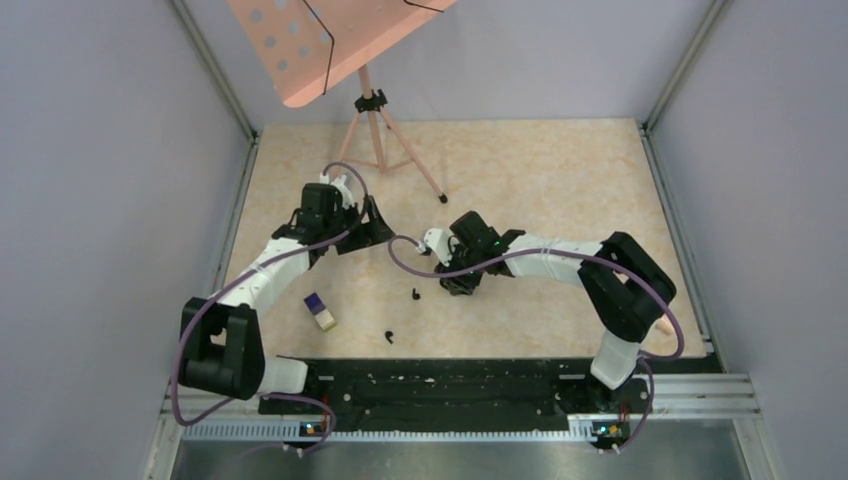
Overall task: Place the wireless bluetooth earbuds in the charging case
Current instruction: Pick up the charging case at the center of the board.
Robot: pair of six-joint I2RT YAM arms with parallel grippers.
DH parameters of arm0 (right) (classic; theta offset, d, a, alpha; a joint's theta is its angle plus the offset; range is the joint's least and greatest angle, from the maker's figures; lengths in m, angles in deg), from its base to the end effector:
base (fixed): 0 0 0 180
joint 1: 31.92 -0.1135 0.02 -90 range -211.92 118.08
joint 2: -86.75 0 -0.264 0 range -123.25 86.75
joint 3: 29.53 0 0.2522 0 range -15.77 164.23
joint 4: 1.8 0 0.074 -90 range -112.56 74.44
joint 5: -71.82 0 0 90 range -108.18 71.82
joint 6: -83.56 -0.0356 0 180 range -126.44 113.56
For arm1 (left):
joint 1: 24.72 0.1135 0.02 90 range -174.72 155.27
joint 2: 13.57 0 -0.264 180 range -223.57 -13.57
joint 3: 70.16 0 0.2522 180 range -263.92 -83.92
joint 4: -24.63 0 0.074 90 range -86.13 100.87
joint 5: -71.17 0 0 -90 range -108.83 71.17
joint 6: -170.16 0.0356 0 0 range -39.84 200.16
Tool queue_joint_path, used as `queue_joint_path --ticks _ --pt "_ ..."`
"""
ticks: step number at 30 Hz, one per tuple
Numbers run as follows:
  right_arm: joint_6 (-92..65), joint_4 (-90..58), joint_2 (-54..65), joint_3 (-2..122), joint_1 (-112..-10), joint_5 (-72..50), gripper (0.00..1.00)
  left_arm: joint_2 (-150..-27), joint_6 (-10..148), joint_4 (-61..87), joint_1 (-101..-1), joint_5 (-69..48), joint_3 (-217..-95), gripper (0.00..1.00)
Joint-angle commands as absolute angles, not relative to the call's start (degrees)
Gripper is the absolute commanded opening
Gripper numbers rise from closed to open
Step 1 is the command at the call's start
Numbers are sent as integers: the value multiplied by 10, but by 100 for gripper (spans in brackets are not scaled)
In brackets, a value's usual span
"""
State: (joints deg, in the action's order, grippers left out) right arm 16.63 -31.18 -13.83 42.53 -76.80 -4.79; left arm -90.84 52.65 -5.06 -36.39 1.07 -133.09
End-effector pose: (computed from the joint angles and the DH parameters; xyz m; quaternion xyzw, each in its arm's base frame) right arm 0.2406 0.2513 0.1606 -0.5601 0.7735 0.1620 0.2484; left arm 0.2751 -0.0692 0.2338 -0.0581 0.9074 -0.2788 0.3090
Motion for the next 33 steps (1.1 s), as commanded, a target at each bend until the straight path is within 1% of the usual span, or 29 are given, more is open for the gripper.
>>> queue_joint_path --ticks 1,4,5,6,9,11,13,15,17,20,24,27,33 --pt "167 -303 -125 436 -778 -69 28 -934 518 15 -362 65 -1329 88" --pt "218 -289 -71 429 -771 -92 25 -963 535 39 -361 127 -1350 86" --pt "237 -277 -39 425 -765 -94 24 -975 542 50 -362 159 -1362 84" --pt "257 -259 -14 419 -759 -94 23 -985 543 70 -362 215 -1374 82" --pt "339 -203 53 405 -748 -84 22 -1000 548 155 -362 315 -1406 81" --pt "407 -164 86 394 -746 -82 22 -999 561 199 -364 358 -1424 81" --pt "467 -115 108 383 -745 -87 21 -999 595 199 -366 368 -1452 81" --pt "508 -104 115 393 -746 -98 21 -999 635 191 -369 379 -1473 80" --pt "528 -110 112 413 -746 -117 21 -996 659 197 -373 387 -1483 77" --pt "551 -102 107 429 -749 -144 21 -990 661 240 -380 425 -1484 70" --pt "578 -68 115 422 -754 -163 21 -979 673 262 -398 434 -1485 70" --pt "575 -45 125 416 -758 -163 21 -975 681 257 -413 424 -1483 71" --pt "587 -2 142 391 -768 -162 21 -976 641 334 -439 396 -1475 72"
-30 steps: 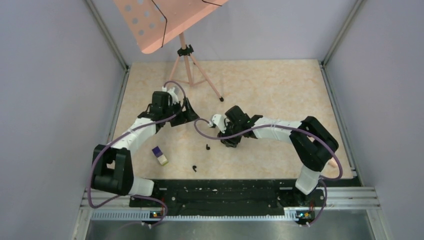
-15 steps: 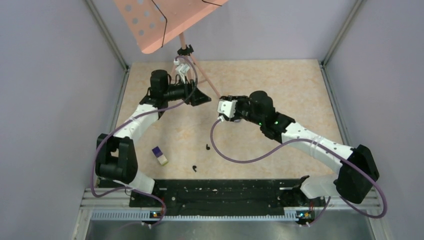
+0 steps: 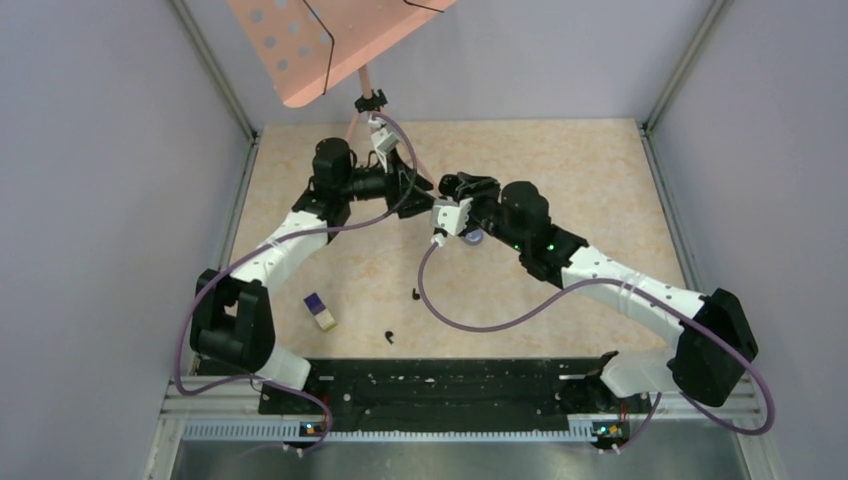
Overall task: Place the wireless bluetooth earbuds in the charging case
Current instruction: Pick up the charging case at the center of the board.
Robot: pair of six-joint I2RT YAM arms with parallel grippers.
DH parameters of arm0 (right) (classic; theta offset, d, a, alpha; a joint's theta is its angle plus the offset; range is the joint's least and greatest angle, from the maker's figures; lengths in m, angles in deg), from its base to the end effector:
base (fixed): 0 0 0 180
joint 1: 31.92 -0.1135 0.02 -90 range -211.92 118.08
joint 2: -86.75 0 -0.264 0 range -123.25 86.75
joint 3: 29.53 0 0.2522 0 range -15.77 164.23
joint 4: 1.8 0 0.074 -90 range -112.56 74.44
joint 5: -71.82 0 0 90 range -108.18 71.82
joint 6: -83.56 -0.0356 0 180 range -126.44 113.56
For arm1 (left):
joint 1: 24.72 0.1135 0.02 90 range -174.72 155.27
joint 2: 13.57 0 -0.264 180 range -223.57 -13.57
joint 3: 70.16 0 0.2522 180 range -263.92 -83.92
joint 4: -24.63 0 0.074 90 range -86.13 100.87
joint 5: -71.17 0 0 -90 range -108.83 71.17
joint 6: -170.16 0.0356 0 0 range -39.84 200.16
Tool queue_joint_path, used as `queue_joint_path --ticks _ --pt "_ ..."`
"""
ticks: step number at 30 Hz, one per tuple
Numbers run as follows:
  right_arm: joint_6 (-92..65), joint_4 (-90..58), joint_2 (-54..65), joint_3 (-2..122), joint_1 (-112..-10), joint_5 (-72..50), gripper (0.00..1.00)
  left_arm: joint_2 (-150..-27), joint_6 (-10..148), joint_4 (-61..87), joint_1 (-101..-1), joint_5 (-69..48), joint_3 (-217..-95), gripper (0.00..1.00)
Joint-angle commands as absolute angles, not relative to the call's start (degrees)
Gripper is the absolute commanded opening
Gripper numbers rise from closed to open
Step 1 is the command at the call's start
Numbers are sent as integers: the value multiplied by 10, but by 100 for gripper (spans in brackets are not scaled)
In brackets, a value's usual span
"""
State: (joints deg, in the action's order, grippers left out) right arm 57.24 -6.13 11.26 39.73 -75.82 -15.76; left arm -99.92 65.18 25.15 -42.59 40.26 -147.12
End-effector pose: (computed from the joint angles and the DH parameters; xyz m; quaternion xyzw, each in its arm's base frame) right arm 0.2240 0.2176 0.3216 -0.6284 0.4434 -0.0937 0.6322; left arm 0.3173 -0.1344 0.3216 0.3372 0.6526 -0.5193 0.4367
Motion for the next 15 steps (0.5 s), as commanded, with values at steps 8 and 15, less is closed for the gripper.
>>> queue_joint_path --ticks 8,15 --pt "583 47 146 375 -778 -168 19 -989 638 371 -474 363 -1480 61" --pt "582 60 148 368 -784 -166 18 -1008 621 397 -478 370 -1486 44"
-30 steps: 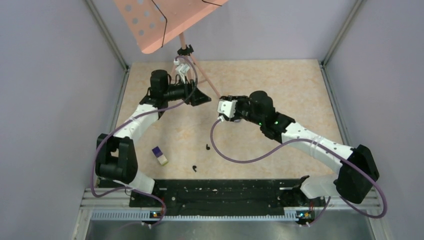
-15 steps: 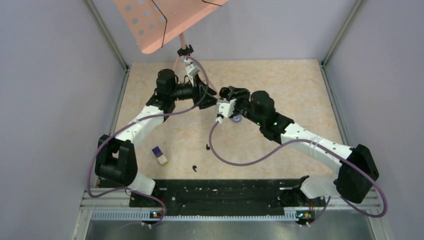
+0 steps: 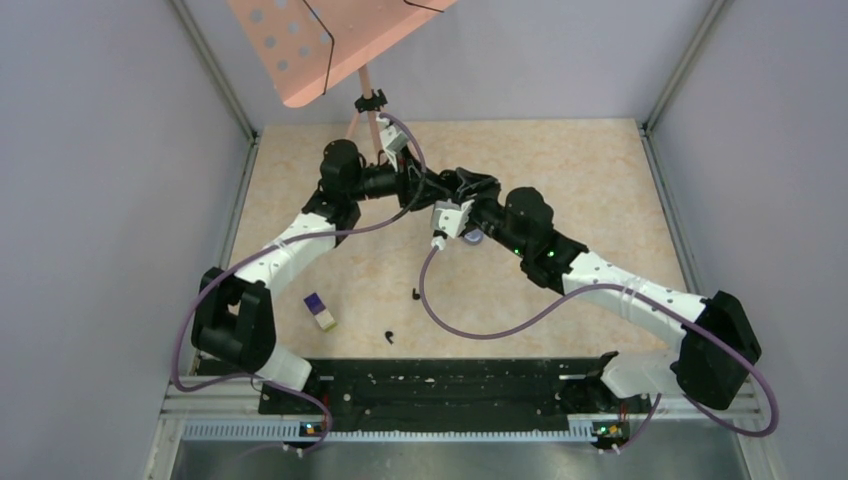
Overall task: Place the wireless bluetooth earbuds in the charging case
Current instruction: Pick up the charging case at the center of the board.
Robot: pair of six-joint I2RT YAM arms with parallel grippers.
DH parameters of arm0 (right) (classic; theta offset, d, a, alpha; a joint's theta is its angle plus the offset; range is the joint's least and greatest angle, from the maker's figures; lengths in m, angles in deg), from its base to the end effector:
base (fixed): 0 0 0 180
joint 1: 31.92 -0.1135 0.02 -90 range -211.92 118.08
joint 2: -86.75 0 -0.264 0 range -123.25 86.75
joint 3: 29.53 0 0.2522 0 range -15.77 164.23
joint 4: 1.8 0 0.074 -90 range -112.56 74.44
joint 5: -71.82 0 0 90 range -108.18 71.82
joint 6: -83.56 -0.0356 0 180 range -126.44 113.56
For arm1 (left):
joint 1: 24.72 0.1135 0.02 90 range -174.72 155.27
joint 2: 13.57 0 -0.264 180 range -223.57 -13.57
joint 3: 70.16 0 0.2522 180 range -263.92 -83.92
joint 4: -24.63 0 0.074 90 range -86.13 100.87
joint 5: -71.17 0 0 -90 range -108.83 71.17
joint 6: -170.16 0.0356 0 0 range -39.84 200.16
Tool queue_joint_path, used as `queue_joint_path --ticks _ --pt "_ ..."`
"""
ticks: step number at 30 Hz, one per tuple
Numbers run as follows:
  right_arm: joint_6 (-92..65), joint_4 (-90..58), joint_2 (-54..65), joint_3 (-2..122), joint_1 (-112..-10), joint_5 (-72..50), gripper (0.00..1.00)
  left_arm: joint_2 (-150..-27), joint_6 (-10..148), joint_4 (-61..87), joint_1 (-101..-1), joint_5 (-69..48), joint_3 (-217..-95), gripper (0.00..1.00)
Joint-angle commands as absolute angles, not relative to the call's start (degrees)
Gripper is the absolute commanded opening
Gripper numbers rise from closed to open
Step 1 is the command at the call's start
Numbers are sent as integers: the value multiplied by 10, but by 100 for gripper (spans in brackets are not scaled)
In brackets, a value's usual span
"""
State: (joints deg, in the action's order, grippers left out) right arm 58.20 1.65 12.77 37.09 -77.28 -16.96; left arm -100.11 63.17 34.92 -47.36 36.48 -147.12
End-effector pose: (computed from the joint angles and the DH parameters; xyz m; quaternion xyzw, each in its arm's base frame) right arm 0.2149 0.2187 0.3275 -0.6028 0.4132 -0.1066 0.6742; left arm 0.3090 -0.1606 0.3362 0.3605 0.6054 -0.5205 0.4823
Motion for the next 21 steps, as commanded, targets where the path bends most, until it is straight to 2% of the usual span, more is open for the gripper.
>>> queue_joint_path --ticks 1,8,10,12,13,14,16,18,21 --pt "582 60 147 368 -783 -164 18 -1009 620 400 -478 370 -1485 42" --pt "577 57 145 364 -784 -156 18 -1017 609 432 -477 381 -1483 13" --pt "574 54 143 363 -783 -152 19 -1020 607 439 -477 386 -1481 8" --pt "565 53 142 363 -784 -155 23 -1023 604 447 -476 391 -1481 1" --pt "559 52 141 364 -783 -158 30 -1024 598 452 -474 392 -1480 0" --pt "549 45 140 366 -784 -164 46 -1025 591 461 -472 393 -1479 0" --pt "515 8 139 378 -783 -178 68 -1030 573 484 -466 395 -1477 0" --pt "473 -86 142 408 -775 -186 76 -1039 554 506 -459 403 -1477 0" --pt "375 -250 163 474 -719 -92 83 -1055 531 540 -446 430 -1480 0"
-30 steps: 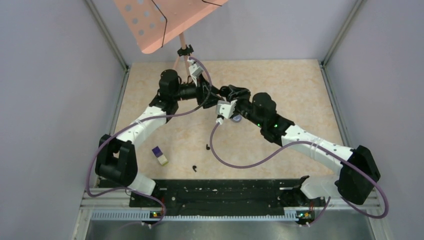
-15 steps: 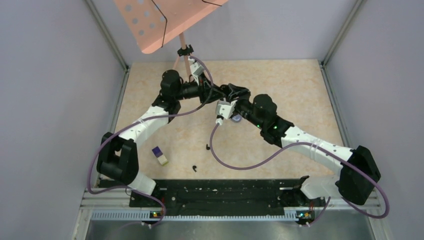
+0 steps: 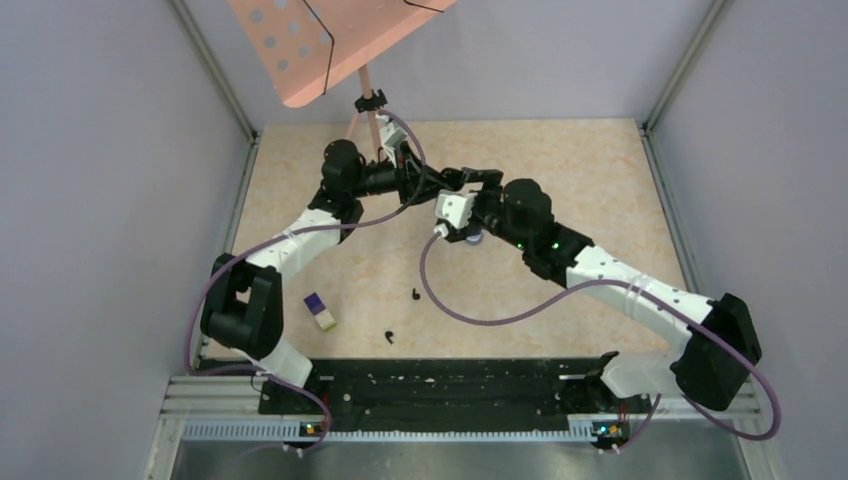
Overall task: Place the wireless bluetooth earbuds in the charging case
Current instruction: Pick up the charging case at the center of the board.
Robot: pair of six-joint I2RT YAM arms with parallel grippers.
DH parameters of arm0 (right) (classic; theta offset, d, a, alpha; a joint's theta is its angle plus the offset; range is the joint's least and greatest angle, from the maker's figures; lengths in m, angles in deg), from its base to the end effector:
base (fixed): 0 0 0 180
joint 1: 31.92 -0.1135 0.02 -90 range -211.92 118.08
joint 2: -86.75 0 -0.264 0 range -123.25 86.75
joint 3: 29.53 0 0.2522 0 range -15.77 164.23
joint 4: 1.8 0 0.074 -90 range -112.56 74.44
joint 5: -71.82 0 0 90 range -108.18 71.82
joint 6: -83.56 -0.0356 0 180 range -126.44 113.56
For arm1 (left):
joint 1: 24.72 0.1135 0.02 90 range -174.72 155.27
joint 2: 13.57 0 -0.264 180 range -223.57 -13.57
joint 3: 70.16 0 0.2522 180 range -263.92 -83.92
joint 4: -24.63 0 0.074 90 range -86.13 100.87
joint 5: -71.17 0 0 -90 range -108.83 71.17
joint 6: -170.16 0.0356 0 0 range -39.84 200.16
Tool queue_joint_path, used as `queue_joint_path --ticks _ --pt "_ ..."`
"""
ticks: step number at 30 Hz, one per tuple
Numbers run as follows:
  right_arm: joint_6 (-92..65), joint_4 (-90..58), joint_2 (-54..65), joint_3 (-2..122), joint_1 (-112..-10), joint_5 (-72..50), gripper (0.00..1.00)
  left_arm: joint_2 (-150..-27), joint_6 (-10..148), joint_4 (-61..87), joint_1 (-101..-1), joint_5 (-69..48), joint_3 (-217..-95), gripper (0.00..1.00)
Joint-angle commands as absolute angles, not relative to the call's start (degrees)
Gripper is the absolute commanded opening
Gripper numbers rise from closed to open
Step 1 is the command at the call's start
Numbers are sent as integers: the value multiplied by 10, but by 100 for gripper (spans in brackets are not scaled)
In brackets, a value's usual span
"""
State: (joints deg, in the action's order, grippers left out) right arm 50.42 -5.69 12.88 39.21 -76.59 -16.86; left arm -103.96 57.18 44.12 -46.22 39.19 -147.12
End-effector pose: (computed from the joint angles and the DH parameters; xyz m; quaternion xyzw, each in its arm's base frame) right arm 0.2171 0.2158 0.3274 -0.5938 0.4752 -0.0602 0.6465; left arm 0.3234 -0.1598 0.3287 0.3530 0.5894 -0.5463 0.4791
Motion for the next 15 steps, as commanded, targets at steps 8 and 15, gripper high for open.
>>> queue_joint_path --ticks 8,15 --pt "195 -510 82 711 -584 115 85 -1099 530 608 -426 549 -1495 0" --pt "124 -544 -31 803 -559 303 81 -1118 535 635 -419 559 -1498 0"
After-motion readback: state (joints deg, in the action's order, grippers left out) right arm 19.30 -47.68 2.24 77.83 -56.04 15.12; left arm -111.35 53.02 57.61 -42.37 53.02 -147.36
